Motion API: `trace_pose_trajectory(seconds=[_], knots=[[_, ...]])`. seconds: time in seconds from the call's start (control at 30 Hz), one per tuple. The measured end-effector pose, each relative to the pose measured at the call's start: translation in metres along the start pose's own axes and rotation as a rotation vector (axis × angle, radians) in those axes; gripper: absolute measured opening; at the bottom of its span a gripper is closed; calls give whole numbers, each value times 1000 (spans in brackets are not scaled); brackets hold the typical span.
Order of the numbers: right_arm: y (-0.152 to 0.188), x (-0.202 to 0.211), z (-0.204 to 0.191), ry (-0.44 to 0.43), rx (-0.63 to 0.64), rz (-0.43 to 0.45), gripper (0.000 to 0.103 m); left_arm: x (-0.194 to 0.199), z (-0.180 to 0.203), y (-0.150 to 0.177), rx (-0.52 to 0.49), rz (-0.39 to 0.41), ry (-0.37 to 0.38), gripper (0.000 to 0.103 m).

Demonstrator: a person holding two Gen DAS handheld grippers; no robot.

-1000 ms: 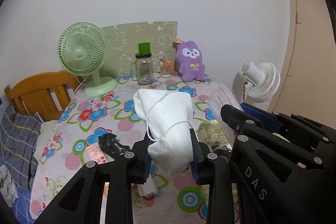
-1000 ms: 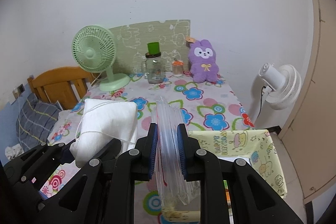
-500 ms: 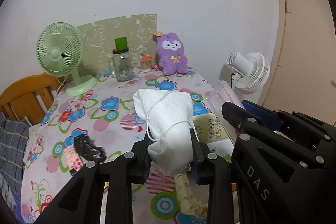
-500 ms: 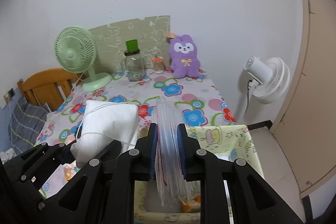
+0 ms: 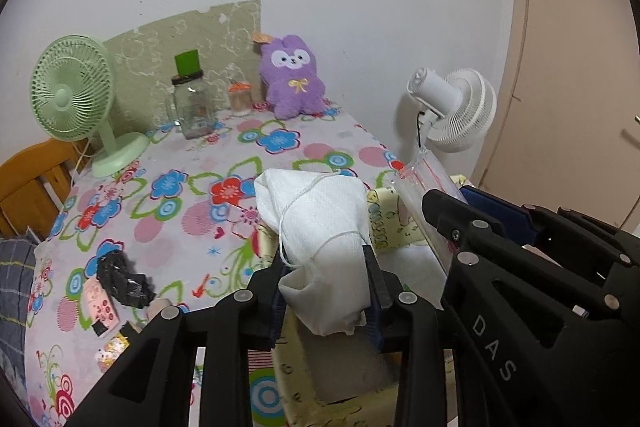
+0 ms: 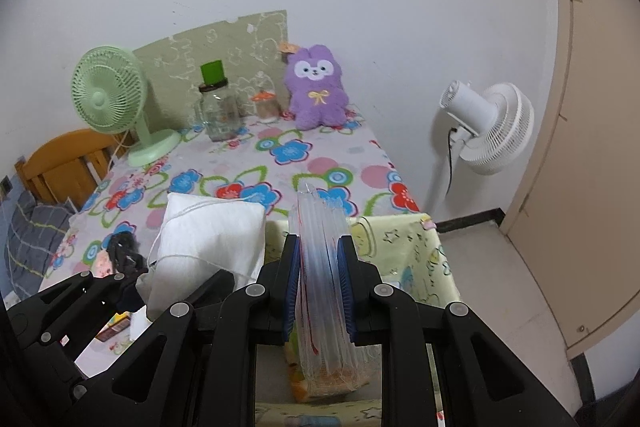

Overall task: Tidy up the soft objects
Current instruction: 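Lift white bag with left tool toward box while right tool carries plastic bag, then open left tool over box releasing white bag while right tool drops plastic bag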

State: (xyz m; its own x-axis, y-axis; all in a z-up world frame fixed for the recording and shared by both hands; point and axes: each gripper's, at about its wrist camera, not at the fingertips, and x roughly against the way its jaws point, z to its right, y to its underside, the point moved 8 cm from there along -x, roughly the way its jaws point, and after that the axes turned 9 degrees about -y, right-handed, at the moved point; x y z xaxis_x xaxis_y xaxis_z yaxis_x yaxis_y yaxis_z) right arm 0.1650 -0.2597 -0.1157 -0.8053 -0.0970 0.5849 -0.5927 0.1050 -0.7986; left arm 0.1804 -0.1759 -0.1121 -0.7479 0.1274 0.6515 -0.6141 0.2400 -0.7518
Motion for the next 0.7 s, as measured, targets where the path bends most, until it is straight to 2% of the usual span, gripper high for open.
trace_pose_trajectory(seconds=[0.37,0.5,0.67,0.7], knots=[[16,-20,26,17,-43,-54,22,-26,20,12,-44,-82,21,40],[23,-28,31,21,-56,-78,22,-33,23,17,-56,-107,20,52],[26,-32,34,22,-72,-90,22,-32,27,17,-76,-98,20,63],[26,-33,34,17,-75,-92,25,-32,28,17,-80,-99,24,65]])
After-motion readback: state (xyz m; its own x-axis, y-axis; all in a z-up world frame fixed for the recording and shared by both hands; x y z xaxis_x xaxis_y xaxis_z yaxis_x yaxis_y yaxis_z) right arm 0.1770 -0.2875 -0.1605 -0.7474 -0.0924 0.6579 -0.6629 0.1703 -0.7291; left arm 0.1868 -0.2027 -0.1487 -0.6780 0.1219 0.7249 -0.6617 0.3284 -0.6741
